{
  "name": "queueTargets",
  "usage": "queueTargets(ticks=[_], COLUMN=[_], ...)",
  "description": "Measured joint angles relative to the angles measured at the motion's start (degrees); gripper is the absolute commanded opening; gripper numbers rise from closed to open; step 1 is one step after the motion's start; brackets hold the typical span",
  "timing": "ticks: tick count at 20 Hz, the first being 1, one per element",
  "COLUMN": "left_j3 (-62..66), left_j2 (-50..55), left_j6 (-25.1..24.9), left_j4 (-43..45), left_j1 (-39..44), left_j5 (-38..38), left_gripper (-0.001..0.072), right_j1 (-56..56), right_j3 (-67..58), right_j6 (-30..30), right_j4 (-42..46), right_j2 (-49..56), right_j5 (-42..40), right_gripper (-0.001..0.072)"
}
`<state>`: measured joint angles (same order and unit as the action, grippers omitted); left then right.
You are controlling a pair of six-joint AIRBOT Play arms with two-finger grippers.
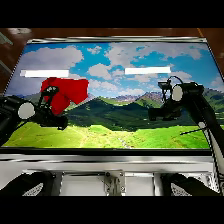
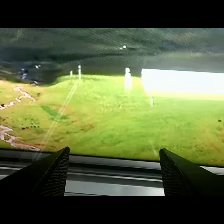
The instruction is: Fold the shirts.
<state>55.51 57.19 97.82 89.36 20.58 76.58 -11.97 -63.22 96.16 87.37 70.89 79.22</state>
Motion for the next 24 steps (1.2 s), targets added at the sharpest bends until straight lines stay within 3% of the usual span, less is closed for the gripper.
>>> queueTargets(ticks=[15, 24], left_j3=[0.0, -0.02], left_j2=[0.04, 2.91], left_j6=[0.02, 0.02], left_j4=[0.02, -0.33], left_j1=[0.0, 0.0], left_j5=[-0.39, -16.06], left_gripper=[0.0567, 0.0566], right_j1=[0.0, 0.0], right_j3=[0.0, 0.0], right_j6=[0.0, 0.02], right_j4=[-1.29, -3.32], right_j2=[0.0, 0.0], right_j5=[-1.88, -3.37], right_gripper=[0.0682, 0.0682])
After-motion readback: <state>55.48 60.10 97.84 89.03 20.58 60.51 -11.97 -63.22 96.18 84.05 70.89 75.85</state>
